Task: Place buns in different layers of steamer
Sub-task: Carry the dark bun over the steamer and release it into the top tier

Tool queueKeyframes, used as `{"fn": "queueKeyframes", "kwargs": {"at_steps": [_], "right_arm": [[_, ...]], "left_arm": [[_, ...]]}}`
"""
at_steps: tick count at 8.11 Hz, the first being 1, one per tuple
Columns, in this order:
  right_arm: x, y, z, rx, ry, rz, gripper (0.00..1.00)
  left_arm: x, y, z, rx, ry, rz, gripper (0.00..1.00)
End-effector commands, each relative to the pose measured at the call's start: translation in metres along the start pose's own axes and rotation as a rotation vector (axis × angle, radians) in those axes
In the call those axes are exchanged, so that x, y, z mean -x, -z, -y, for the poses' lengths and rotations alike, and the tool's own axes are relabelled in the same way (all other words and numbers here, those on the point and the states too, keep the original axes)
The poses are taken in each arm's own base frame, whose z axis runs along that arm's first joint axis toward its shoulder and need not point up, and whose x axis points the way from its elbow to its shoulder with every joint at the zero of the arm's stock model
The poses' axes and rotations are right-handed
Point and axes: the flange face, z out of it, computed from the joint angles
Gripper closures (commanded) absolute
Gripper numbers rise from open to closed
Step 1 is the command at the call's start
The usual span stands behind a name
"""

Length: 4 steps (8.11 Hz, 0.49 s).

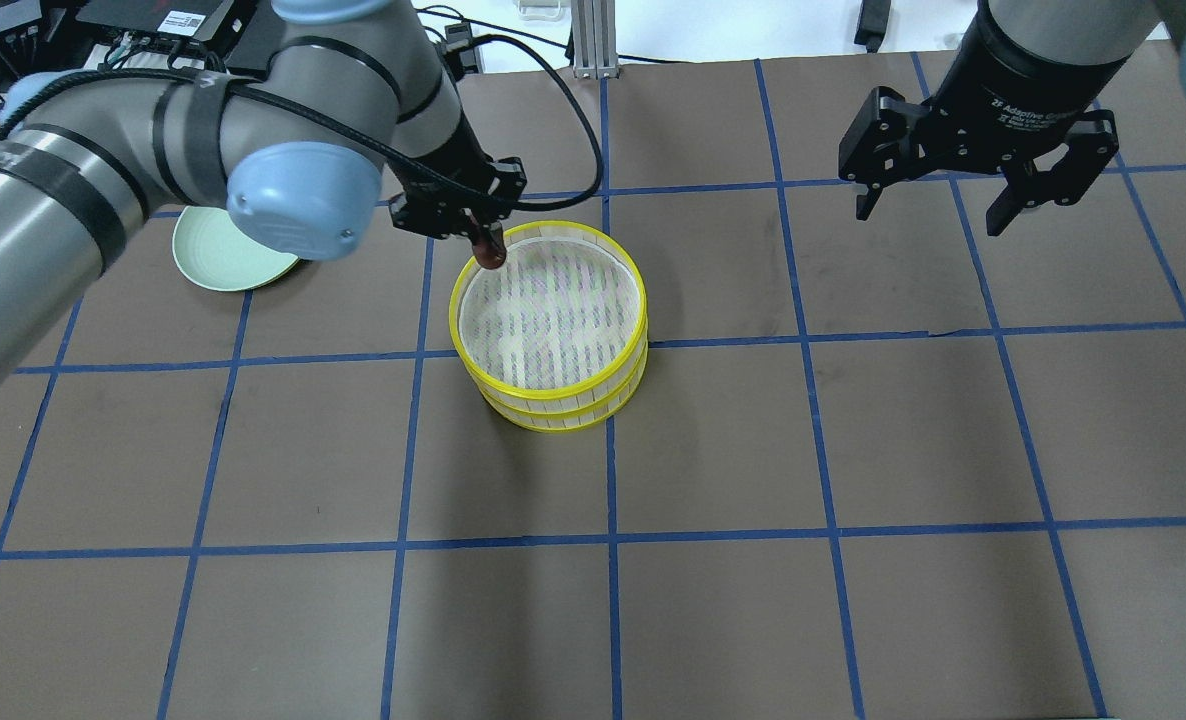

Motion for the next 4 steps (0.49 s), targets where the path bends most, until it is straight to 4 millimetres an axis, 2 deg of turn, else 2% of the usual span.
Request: {"fn": "queueKeyframes", "kwargs": {"at_steps": [1,2,3,4], "right_arm": [[0.0000,0.0001,-0.0005,0.002,-0.002,0.000,0.00],[-0.0003,0.0006,-0.0012,0.002,0.000,-0.001,0.00],[-0.0006,0.0008,-0.0010,0.000,-0.002,-0.004,0.00],[-0.0006,0.0006,-0.0011,0.001,-0.002,-0.004,0.00]], "left_arm": [[-0.0384,-0.0395,-0.0539,0.100,0.042,-0.015,1.00],[-0.0411,-0.0454,-0.0556,0.128,0.038,-0.039,0.97],[-0.0417,-0.0441,-0.0531,0.108,0.034,-0.041,0.60],[-0.0433,-0.0396,-0.0481,0.065,0.026,-0.061,0.44]]}}
